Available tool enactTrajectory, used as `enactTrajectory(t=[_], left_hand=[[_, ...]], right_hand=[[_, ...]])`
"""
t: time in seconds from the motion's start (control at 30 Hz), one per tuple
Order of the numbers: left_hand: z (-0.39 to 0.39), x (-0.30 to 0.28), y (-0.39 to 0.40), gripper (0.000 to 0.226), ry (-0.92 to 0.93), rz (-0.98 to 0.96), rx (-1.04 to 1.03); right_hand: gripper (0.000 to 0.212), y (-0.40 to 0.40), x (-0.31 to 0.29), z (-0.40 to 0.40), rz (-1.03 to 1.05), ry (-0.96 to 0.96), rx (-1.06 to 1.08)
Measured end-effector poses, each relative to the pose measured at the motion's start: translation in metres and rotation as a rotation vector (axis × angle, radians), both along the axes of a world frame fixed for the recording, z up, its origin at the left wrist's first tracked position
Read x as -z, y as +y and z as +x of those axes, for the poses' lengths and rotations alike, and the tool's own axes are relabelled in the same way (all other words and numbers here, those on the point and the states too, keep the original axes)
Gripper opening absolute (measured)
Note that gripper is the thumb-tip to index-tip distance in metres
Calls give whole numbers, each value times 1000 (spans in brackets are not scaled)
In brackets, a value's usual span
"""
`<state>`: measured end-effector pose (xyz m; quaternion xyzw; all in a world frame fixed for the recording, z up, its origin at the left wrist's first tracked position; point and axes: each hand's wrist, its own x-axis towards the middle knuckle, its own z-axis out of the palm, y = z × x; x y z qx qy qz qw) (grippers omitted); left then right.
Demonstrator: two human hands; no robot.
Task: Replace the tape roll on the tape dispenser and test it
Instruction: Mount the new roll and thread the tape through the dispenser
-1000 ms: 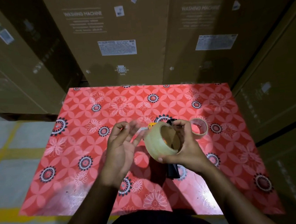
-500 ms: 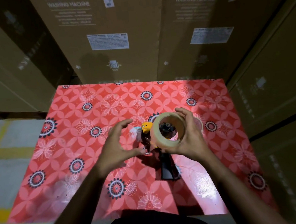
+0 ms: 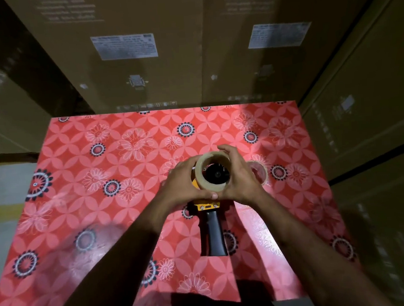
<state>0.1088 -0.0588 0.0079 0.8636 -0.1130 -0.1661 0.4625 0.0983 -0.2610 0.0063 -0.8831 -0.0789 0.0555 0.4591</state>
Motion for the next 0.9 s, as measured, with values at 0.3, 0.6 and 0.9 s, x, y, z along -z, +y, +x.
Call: enactTrajectory(t=[0.3, 0.6, 0.9], left_hand=[[9, 16, -10, 102, 57, 51, 31], [14, 23, -11, 104, 90, 119, 88], [18, 31, -14, 105, 101, 228, 142]], right_hand=[[115, -8, 25, 8, -97, 28, 28], [129, -7, 31, 13, -228, 94, -6], [126, -4, 34, 13, -334, 75, -50]])
